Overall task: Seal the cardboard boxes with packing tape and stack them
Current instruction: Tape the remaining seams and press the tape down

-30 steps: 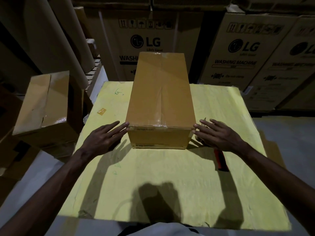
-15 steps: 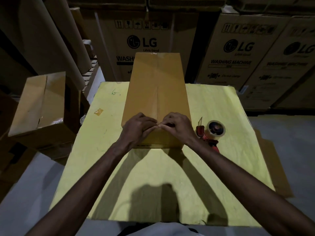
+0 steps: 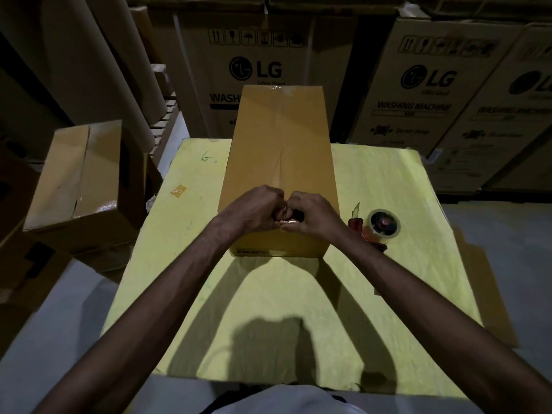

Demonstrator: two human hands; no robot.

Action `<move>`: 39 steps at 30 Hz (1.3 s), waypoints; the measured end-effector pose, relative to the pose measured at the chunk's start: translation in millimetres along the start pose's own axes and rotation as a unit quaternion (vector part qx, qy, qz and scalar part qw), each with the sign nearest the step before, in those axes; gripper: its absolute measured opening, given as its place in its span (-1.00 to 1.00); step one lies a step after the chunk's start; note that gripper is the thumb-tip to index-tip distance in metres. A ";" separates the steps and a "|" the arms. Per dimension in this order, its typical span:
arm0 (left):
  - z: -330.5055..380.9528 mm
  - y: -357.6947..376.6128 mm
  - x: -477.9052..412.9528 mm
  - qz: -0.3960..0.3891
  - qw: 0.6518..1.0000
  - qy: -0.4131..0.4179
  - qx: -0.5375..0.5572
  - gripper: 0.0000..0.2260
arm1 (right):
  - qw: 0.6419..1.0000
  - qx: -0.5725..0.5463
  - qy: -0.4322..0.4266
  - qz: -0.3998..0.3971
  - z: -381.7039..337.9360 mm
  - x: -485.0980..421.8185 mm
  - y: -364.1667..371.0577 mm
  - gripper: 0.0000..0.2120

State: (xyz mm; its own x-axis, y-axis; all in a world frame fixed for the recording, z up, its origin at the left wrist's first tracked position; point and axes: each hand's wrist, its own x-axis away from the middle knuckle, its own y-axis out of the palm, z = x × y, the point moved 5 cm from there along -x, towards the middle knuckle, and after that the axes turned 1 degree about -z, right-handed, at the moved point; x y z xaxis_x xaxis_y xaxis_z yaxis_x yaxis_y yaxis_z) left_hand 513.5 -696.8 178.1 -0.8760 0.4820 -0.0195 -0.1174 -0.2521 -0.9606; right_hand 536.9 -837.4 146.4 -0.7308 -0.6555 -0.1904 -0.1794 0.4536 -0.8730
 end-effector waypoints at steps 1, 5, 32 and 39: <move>-1.1 -0.6 -2.9 -0.004 1.000 -0.009 0.006 -0.82 | 1.000 -0.011 0.011 -0.008 0.6 -3.4 -1.4 -0.73; -8.7 1.0 -9.4 -0.014 0.998 -0.035 0.049 -0.81 | 0.998 -0.017 0.044 -0.041 0.4 -13.2 -4.7 -0.71; -115.5 -9.1 58.5 -0.006 0.985 -0.096 0.145 -0.53 | 0.973 -0.182 0.121 -0.078 75.2 40.9 -46.6 -0.74; -122.0 -2.5 51.8 -0.044 0.989 -0.097 0.102 -0.56 | 0.977 -0.150 0.121 -0.095 75.2 40.5 -45.2 -0.73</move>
State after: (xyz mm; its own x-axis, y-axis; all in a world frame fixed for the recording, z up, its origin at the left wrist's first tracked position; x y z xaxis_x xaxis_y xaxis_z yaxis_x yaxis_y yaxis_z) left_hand 525.5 -568.9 145.7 -0.9289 0.3448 0.1353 -0.2729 -0.3901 -0.8794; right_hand 564.9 -929.9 144.4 -0.7931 -0.5999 0.1054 -0.4851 0.5174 -0.7050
